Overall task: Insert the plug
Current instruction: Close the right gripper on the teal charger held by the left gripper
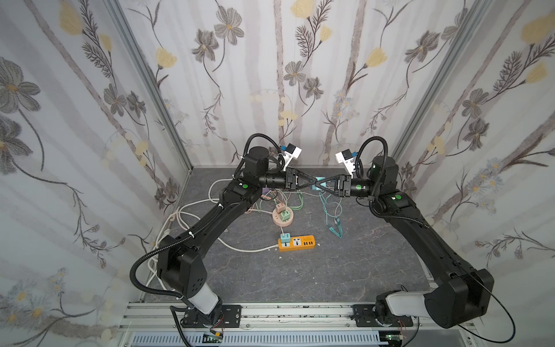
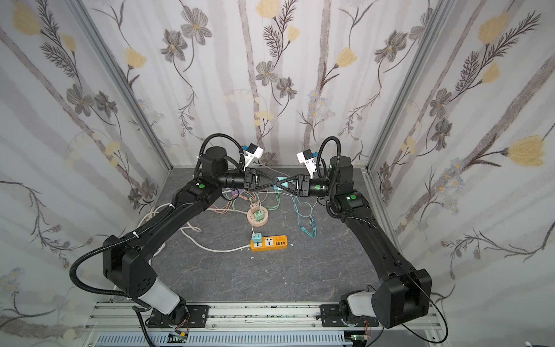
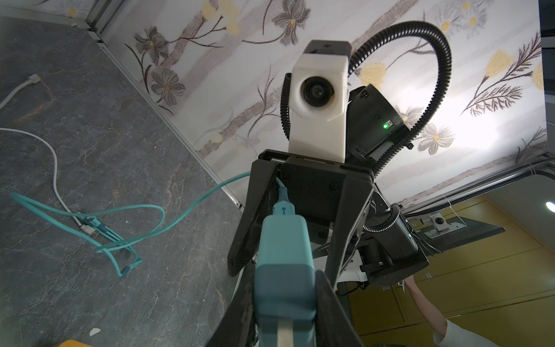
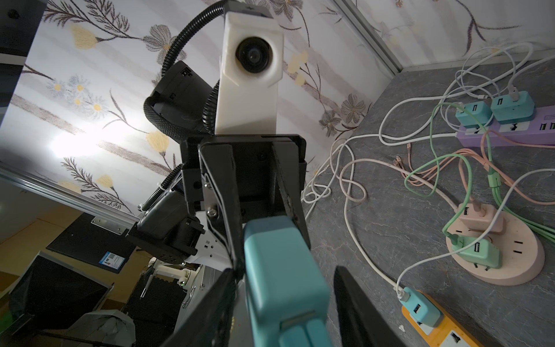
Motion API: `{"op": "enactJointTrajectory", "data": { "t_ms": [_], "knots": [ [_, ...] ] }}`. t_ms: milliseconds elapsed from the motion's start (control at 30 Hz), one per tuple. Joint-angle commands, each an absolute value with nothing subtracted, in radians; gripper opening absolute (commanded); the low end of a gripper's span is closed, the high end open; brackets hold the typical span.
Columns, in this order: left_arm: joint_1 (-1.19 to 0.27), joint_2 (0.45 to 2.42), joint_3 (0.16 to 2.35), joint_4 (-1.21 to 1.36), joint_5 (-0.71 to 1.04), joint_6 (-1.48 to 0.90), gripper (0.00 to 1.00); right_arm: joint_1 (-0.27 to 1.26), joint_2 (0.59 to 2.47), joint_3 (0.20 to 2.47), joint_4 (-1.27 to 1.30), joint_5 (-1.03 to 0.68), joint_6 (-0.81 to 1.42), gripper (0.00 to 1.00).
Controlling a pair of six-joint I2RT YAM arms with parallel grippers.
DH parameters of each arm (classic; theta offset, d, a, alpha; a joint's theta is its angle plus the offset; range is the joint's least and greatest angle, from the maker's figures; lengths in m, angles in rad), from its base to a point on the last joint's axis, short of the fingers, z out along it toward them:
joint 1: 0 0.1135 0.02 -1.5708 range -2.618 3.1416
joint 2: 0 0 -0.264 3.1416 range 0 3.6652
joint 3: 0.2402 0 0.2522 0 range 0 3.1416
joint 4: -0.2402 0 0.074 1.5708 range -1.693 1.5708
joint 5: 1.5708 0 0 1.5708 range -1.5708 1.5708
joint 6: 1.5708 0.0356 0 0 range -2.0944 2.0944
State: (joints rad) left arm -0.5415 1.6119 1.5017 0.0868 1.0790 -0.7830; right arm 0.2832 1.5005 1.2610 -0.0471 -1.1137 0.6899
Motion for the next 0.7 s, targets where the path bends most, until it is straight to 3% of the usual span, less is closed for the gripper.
{"op": "enactJointTrajectory", "data": {
  "t_ms": [0, 167, 533, 600, 667],
  "knots": [
    [-0.54, 1.598, 1.504, 0.083, 1.12, -0.748, 0.0, 0.275, 1.493, 1.267, -0.027, -1.129, 0.673, 0.5],
    [-0.54, 1.594, 1.506, 0.044, 1.107, -0.719, 0.0, 0.272, 1.485, 1.266, -0.038, -1.14, 0.664, 0.45],
    [-0.54, 1.59, 1.508, -0.027, 1.061, -0.657, 0.0, 0.271, 1.473, 1.268, -0.075, -1.147, 0.624, 0.06],
    [-0.54, 1.586, 1.505, -0.033, 1.055, -0.65, 0.0, 0.271, 1.476, 1.271, -0.085, -1.148, 0.613, 0.03],
    [-0.539, 1.583, 1.5, -0.031, 1.055, -0.65, 0.0, 0.27, 1.477, 1.272, -0.089, -1.147, 0.605, 0.08]
  ]
}}
